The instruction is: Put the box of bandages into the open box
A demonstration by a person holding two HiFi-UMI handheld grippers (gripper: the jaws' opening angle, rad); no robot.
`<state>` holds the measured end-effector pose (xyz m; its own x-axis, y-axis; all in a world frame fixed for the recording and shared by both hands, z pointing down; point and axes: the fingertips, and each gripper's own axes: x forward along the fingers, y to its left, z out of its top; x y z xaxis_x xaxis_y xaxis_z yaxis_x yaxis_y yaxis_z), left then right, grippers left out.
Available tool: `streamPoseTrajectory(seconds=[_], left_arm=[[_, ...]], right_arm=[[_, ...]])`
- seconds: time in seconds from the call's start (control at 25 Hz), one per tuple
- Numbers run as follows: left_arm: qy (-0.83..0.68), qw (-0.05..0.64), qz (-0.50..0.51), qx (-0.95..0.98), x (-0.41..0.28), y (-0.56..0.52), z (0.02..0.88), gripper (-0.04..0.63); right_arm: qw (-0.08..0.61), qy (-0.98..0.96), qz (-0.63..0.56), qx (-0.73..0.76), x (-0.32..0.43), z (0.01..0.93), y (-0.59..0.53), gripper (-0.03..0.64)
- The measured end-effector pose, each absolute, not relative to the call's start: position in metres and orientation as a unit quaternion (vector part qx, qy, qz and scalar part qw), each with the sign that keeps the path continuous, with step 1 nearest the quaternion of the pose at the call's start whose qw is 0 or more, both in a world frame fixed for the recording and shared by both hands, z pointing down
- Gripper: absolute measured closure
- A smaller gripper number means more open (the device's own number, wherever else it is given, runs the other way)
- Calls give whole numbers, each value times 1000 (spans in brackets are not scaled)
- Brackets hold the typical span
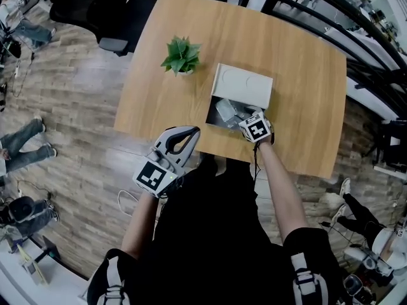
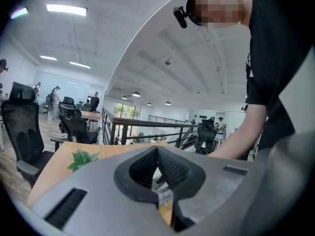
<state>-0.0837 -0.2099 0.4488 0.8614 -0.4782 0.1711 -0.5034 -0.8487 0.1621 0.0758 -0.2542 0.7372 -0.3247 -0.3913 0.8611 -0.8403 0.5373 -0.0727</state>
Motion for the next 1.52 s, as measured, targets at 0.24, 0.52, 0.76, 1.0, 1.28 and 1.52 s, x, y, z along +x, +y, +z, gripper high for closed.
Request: streamPoseTrajectory(seconds=[0.24, 0.52, 0.76, 1.0, 1.28, 1.52], left_arm=[[-254, 100, 64, 960, -87, -209, 446, 572], [-247, 86, 57, 964, -84, -211, 437, 572], [-239, 86, 59, 965, -82, -210, 436, 572], [-234, 70, 59, 968, -79, -209, 433, 572], [-224, 66, 65, 970, -71, -210, 434, 572], [-219, 63, 71, 971, -67, -208, 436, 572]], right_arm=[[391, -770, 265, 429, 90, 719, -242, 488], [353, -782, 258, 444, 94, 699, -215, 591], [344, -791, 234, 449, 96, 683, -183, 592], [303, -809, 210, 459, 91, 646, -172, 592], [275, -832, 170, 450, 88, 597, -170, 593], [230, -847, 131, 461, 91, 549, -170, 592]])
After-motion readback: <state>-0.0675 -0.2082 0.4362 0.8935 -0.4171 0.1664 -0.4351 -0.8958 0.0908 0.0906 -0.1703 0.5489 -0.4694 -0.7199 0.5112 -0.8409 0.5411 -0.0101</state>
